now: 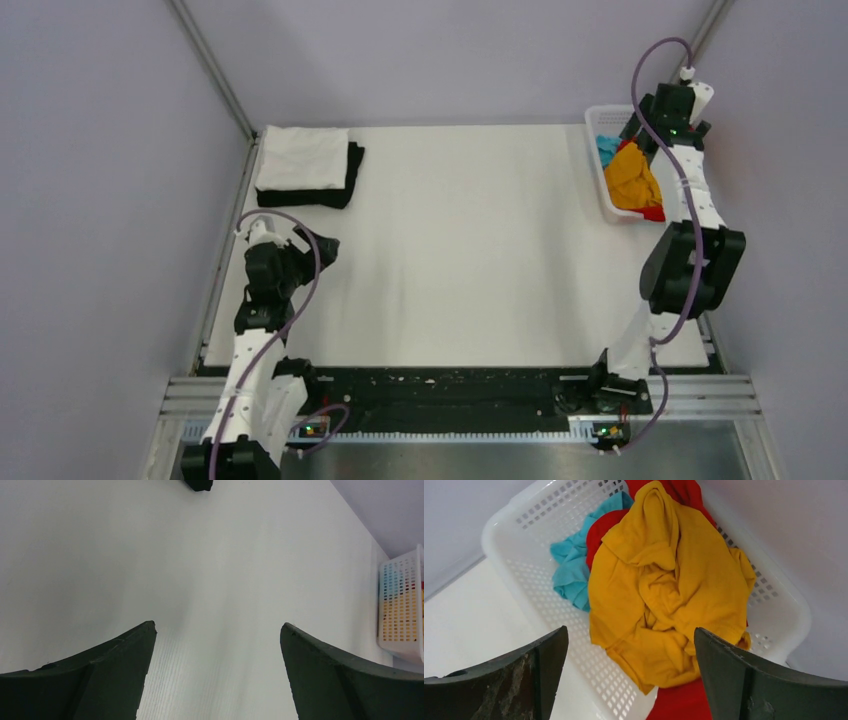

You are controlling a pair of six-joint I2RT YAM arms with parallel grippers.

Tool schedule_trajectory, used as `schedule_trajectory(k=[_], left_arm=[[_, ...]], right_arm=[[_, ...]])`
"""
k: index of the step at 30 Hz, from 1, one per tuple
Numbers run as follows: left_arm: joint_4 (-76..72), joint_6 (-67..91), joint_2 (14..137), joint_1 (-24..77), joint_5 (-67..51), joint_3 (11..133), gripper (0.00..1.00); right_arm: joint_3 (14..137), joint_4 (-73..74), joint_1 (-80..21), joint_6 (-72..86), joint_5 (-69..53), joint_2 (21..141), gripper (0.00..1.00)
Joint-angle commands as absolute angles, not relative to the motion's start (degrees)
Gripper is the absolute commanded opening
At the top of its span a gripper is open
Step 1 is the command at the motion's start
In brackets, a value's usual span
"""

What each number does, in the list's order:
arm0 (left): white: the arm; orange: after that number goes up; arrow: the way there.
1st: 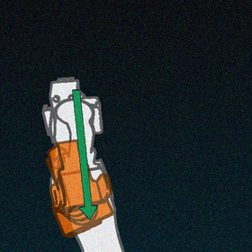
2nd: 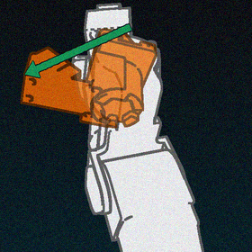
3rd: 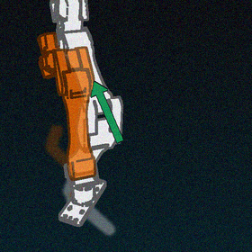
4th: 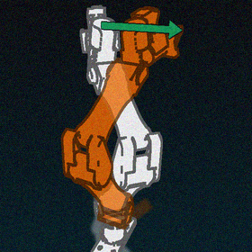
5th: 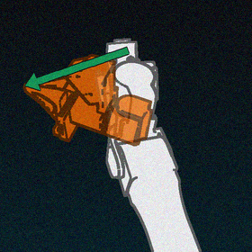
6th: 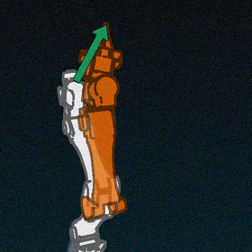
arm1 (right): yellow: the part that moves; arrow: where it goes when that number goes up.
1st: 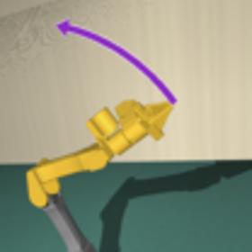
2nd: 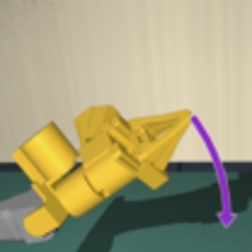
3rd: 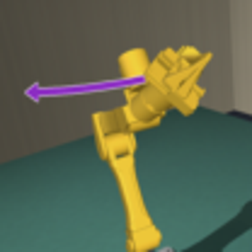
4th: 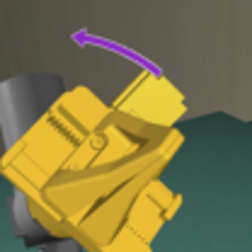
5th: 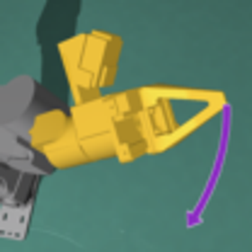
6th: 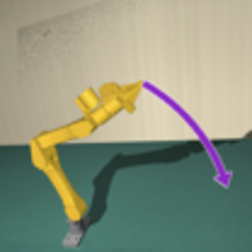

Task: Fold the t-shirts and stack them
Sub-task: Grab crumpled tshirt from bin with the right arm

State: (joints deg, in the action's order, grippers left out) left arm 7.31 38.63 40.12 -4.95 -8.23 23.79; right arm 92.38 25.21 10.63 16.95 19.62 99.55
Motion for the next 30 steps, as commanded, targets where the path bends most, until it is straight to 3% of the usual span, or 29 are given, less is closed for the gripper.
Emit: schedule_trajectory(k=[1, 11, 14, 16, 17, 30], left_arm=[[4.3, 35.4, 41.9, -5.2, -14.8, 27.3, 0.99], [4.2, 34.5, 43.7, -5.1, -13.6, 27.4, 0.99], [4.3, 34.0, 44.6, -5.2, -15.1, 27.5, 0.99], [4.5, 33.8, 44.8, -5.1, -15.6, 27.6, 0.99], [4.8, 33.5, 44.8, -5.1, -15.8, 27.7, 0.99], [5.9, 33.1, 40.1, -5.1, -16.5, 27.3, 0.99]], right_arm=[[102.3, 25.9, 12.6, 17.1, 24.4, 109.4, 0.93], [117.0, 28.4, 13.5, 15.8, 32.6, 126.7, 0.81], [119.4, 28.1, 13.6, 15.6, 32.3, 129.2, 0.49], [120.7, 27.8, 13.6, 15.1, 31.5, 129.5, 0.12], [121.5, 27.9, 13.6, 15.0, 31.3, 129.4, 0.0], [120.5, 21.9, 11.7, 9.7, 26.1, 105.3, 0.0]])
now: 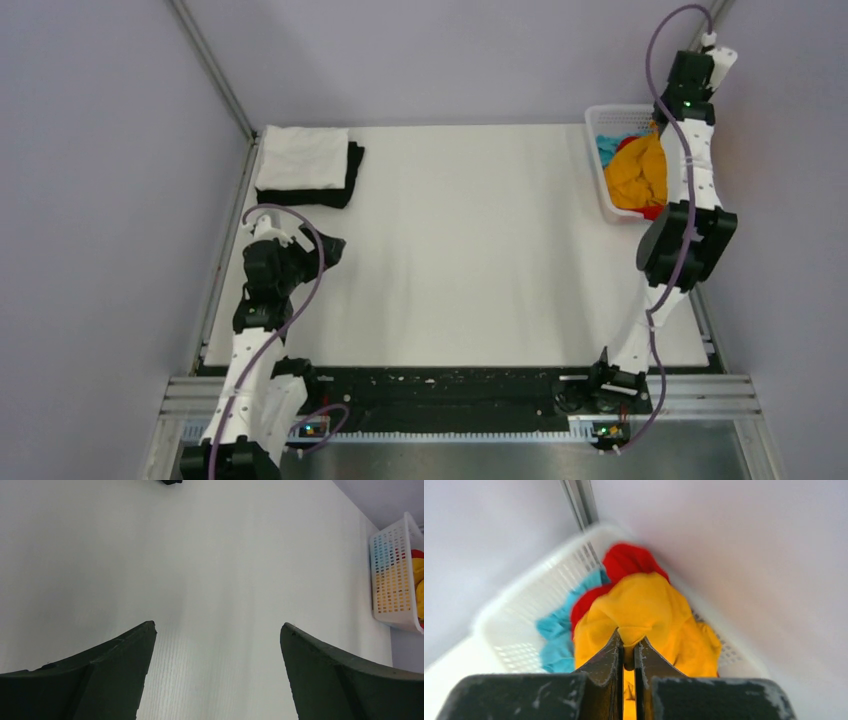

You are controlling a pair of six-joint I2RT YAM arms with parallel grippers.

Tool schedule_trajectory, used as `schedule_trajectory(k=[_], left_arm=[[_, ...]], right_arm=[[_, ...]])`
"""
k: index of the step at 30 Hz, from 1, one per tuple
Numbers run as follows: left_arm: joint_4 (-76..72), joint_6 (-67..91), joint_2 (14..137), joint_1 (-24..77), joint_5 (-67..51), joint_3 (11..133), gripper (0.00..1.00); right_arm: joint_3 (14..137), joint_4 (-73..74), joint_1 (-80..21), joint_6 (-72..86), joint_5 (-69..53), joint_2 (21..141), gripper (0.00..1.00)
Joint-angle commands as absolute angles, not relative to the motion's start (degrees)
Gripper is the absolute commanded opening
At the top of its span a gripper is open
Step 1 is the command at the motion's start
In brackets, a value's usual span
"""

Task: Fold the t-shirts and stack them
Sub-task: Grab crumpled tshirt from bin with the right arm, then move the tshirt to the center of the board

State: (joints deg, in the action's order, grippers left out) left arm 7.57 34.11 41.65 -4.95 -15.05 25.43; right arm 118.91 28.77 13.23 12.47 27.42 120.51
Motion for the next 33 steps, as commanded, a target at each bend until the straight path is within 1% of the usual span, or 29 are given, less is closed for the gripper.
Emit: schedule_trajectory(k=[1, 4, 9, 12, 15, 18, 21, 24, 27, 28, 29, 33], left_arm=[[6.0, 33.2, 39.6, -5.1, -16.6, 27.3, 0.99], [5.9, 33.5, 38.4, -5.1, -16.6, 26.5, 0.99], [6.3, 33.7, 36.8, -5.1, -17.8, 26.7, 0.99], [6.8, 34.1, 35.7, -5.1, -18.3, 26.7, 0.99], [6.7, 34.4, 35.0, -5.1, -19.0, 26.7, 0.99], [7.3, 34.5, 34.9, -5.1, -18.9, 27.0, 0.99], [8.0, 34.7, 34.9, -5.1, -18.9, 27.3, 0.99], [9.4, 34.8, 34.8, -5.1, -17.4, 27.6, 0.99], [10.7, 35.1, 34.7, -5.1, -16.6, 28.1, 0.99], [11.7, 35.1, 34.6, -5.1, -16.0, 28.4, 0.99], [13.0, 35.3, 34.4, -5.1, -15.3, 29.0, 0.99], [19.8, 36.7, 33.1, -5.1, -11.0, 31.4, 0.99]], right_arm=[[120.2, 20.2, 9.8, 7.0, 28.1, 103.4, 0.0], [120.6, 13.7, -0.1, -6.0, 36.9, 99.4, 0.0], [125.7, 5.4, -16.5, -20.7, 41.1, 96.1, 0.0], [130.0, 1.3, -26.6, -24.7, 41.1, 95.3, 0.0], [134.8, -2.5, -36.8, -27.9, 38.3, 95.8, 0.0], [142.1, -2.3, -46.0, -30.4, 34.9, 99.7, 0.0], [144.5, -5.6, -55.6, -37.2, 33.7, 102.6, 0.0], [143.1, -10.5, -61.8, -44.2, 34.9, 104.4, 0.0], [142.3, -11.1, -62.9, -43.7, 36.8, 105.1, 0.0], [140.2, -11.9, -62.8, -43.7, 38.2, 104.7, 0.0], [136.9, -13.7, -62.8, -44.2, 39.7, 103.6, 0.0], [112.8, -20.6, -61.3, -42.6, 42.3, 96.3, 0.0]])
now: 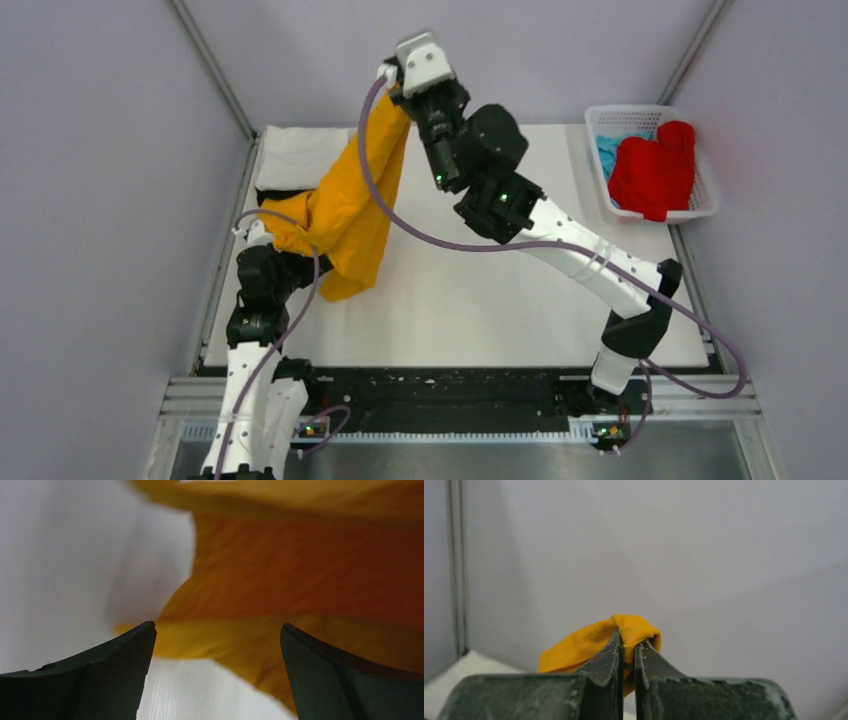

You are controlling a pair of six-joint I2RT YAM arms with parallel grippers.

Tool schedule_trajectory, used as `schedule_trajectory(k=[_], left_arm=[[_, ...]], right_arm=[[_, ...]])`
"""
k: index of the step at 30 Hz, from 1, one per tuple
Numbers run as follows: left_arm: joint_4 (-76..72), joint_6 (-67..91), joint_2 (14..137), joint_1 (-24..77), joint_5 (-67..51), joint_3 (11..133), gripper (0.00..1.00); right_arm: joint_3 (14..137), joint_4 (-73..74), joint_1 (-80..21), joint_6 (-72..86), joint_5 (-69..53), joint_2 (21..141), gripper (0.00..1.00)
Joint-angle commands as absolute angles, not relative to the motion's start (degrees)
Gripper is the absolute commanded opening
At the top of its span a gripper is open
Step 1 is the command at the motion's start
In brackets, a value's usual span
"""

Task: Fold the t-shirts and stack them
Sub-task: Move the tshirt to the center of the board, then flatten out the tshirt

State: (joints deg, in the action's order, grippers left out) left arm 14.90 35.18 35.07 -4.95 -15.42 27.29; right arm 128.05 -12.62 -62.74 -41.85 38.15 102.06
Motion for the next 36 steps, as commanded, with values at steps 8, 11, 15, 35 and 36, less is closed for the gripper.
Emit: schedule_trajectory(k=[8, 11, 15, 35, 36], left_arm=[[27.1, 38.5, 30.2, -5.1, -6.8, 31.9, 0.99], [28.3, 38.4, 31.8, -5.1, -6.0, 32.2, 0.99], [27.6, 38.9, 35.6, -5.1, -6.2, 32.2, 0.99], [8.5, 41.3, 84.6, 5.1, -18.1, 50.4, 0.88], [8.6, 41.6, 87.1, 7.2, -17.3, 52.8, 0.86]], right_arm=[[79.9, -5.9, -41.4, 4.2, 28.2, 82.0, 0.0], [64.3, -8.3, -33.9, 15.0, 20.5, 75.4, 0.0], [47.8, -9.1, -23.9, 25.4, 14.2, 69.3, 0.0], [35.5, -7.5, -14.5, 25.5, 6.6, 72.2, 0.0], [35.5, -7.5, -14.5, 25.5, 6.8, 72.5, 0.0]])
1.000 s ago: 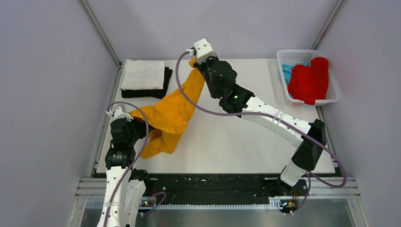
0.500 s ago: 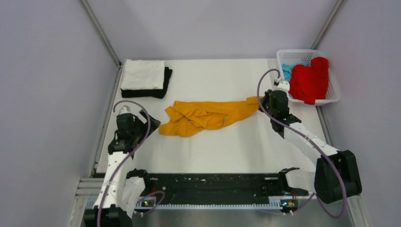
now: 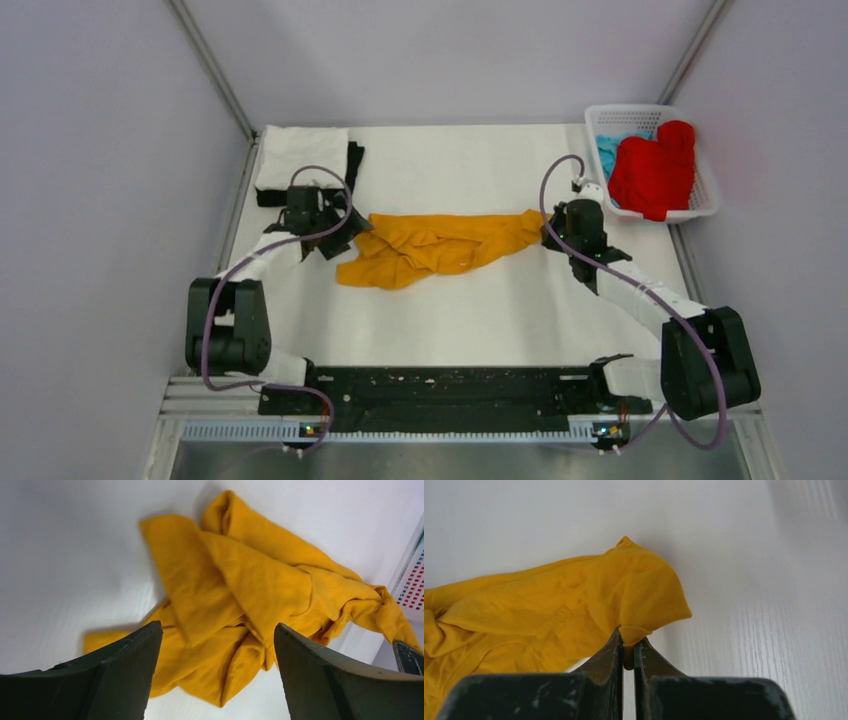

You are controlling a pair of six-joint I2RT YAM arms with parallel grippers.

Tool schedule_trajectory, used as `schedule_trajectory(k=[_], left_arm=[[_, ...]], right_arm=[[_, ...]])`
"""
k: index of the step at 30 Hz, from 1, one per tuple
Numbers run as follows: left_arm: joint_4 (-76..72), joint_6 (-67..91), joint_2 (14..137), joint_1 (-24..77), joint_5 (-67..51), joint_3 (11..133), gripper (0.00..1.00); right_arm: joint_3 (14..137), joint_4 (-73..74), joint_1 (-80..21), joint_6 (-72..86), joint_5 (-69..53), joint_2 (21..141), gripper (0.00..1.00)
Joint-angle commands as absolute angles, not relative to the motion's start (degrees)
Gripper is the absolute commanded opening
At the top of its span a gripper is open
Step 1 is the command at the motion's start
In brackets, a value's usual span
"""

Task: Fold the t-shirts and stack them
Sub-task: Flatten out the tshirt

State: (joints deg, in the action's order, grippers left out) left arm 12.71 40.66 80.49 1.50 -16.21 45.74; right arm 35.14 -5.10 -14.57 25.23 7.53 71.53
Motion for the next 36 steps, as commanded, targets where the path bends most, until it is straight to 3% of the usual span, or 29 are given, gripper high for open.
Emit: schedule_trajectory(k=[1, 5, 11, 14, 15, 16, 21, 29, 36], left_arm=[[8.5, 41.9, 89.4, 8.9, -16.3, 54.5, 0.85], [10.1, 42.7, 97.0, 13.5, -12.1, 61.6, 0.78], [12.7, 43.0, 102.8, 14.8, -9.6, 65.7, 0.56], [12.8, 42.8, 103.8, 14.9, -9.5, 66.3, 0.27], [13.0, 42.7, 103.9, 14.9, -9.4, 66.7, 0.02], [13.3, 42.5, 103.7, 14.8, -9.3, 67.3, 0.0], [15.7, 40.1, 96.4, 15.0, -7.9, 69.1, 0.0], [24.5, 35.7, 70.9, 15.3, -1.0, 71.3, 0.0], [28.0, 33.8, 51.6, 15.4, -1.3, 76.5, 0.0]], right_arm=[[35.5, -7.4, -14.5, 25.5, 7.1, 72.7, 0.0], [35.6, -7.1, -14.5, 25.1, 7.8, 73.0, 0.0], [35.6, -6.5, -14.6, 24.8, 9.4, 72.2, 0.0], [35.5, -6.5, -14.6, 24.8, 9.9, 71.8, 0.0], [35.6, -6.4, -14.5, 24.7, 9.9, 71.7, 0.0], [35.7, -6.2, -14.6, 24.6, 9.9, 71.4, 0.0], [38.8, -3.5, -14.6, 24.4, 10.8, 67.6, 0.0], [47.8, 4.3, -14.5, 27.4, 8.3, 52.9, 0.0], [58.6, 8.2, -14.5, 28.4, -1.5, 39.6, 0.0]])
